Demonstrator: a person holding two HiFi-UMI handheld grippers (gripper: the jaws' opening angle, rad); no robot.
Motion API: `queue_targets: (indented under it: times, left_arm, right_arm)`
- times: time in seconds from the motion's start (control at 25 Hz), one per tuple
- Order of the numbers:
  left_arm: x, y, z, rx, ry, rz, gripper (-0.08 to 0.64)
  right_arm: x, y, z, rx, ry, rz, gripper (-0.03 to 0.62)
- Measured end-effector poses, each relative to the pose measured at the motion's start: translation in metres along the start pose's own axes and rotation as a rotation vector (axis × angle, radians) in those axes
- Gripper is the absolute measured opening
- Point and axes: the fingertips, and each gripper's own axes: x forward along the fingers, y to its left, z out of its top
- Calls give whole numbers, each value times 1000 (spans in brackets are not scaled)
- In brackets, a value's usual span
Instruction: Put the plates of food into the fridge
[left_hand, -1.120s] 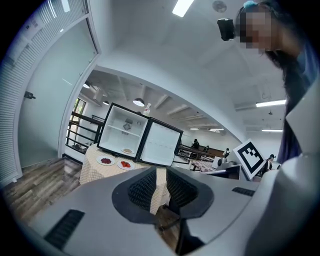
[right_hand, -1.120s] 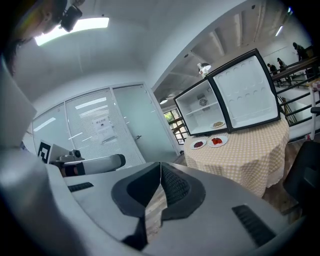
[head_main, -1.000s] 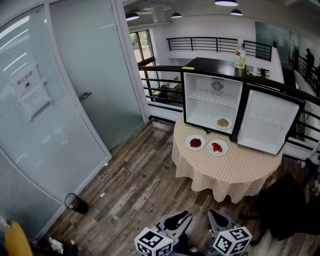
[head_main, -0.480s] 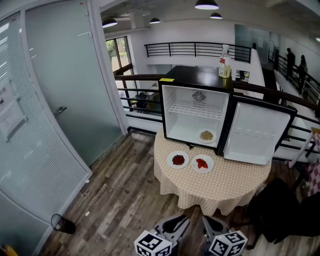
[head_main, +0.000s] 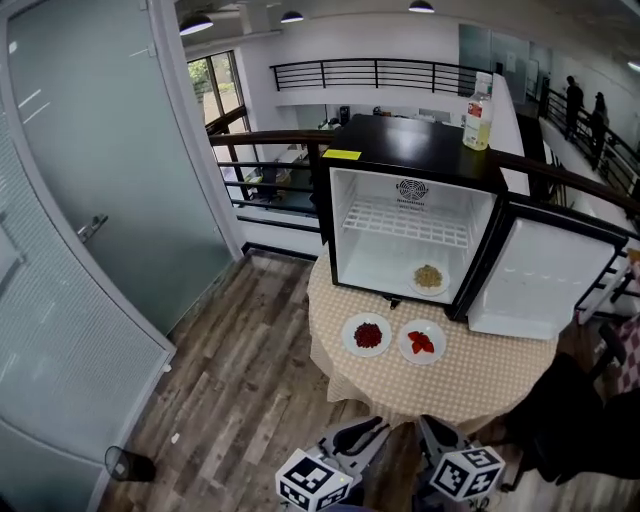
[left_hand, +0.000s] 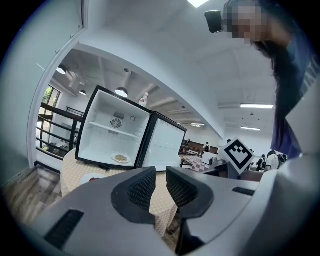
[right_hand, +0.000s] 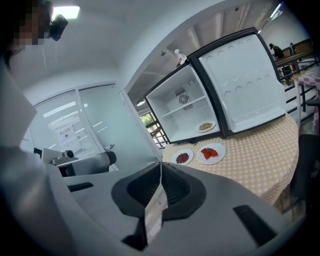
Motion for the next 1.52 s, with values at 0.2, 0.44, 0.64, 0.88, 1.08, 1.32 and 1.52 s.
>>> queue_targets:
  times: [0.2, 0.44, 0.64, 0.88, 1.08, 1.32, 1.52]
  left_arm:
    - [7, 64, 17, 7, -18, -10, 63]
    - [30, 115, 24, -18, -17, -48, 63]
    - [62, 118, 12, -33, 8, -132, 63]
    - [100, 108, -19, -1, 84, -185, 63]
    - [128, 106, -35, -24, 105, -139, 63]
    - [152, 108, -32, -50, 91, -40, 62]
    - [156, 107, -33, -77, 82, 38, 63]
  right_arm:
    - [52, -9, 13, 35, 11, -40, 18]
    - [76, -47, 25, 60, 6, -156, 18]
    - [76, -103, 26, 106, 31, -247, 18]
    - [101, -173, 27, 202, 55, -234, 18]
    - [134, -224, 25, 245, 144, -208, 18]
    - [170, -262, 5, 367, 254, -159, 18]
    - [185, -273, -11, 440, 323, -103, 55]
